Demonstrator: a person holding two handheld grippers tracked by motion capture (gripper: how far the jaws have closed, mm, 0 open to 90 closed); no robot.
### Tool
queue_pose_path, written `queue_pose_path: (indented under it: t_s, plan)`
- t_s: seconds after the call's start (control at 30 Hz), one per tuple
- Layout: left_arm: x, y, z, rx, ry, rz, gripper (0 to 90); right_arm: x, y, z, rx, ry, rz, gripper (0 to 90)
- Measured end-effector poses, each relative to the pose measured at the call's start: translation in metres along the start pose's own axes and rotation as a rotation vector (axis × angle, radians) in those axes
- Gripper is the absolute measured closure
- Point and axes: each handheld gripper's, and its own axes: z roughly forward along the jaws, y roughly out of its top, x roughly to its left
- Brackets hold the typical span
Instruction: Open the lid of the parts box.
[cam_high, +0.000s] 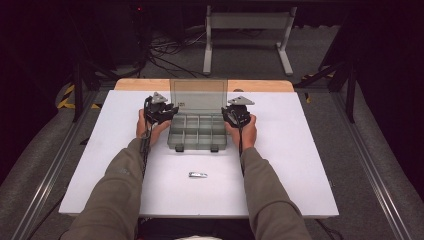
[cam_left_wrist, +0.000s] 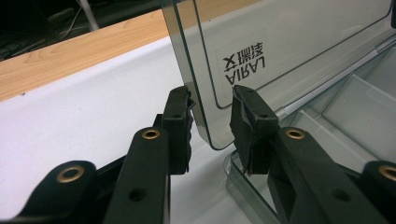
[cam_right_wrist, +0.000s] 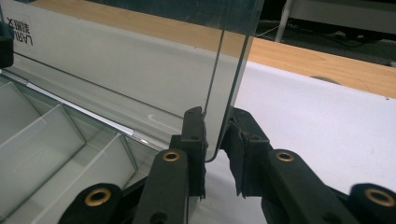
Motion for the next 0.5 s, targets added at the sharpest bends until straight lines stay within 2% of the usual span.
queue_pose_path:
  t_s: [0.17,0.2,0.23,0.3,0.5]
  plan:
    - [-0.0025,0.0011,0.0002,0.01,0.013,0.007,68.2,0.0009,0.0016,0.0001,0.009,-0.007,-0.015,76.3]
    - [-0.0038,0.0022,0.0002,0.016,0.03,0.022,67.8,0.0025,0.0037,0.0002,0.022,-0.023,-0.048,75.1]
    - [-0.0038,0.0022,0.0002,0.016,0.03,0.022,67.7,0.0025,0.0037,0.0002,0.022,-0.023,-0.048,75.1]
    - [-0.0048,0.0029,0.0002,0.021,0.039,0.03,67.5,0.0041,0.0064,0.0007,0.039,-0.033,-0.083,74.6]
    - [-0.006,0.0044,0.0008,0.031,0.054,0.051,66.3,0.0037,0.0084,0.0026,0.053,-0.032,-0.09,72.9]
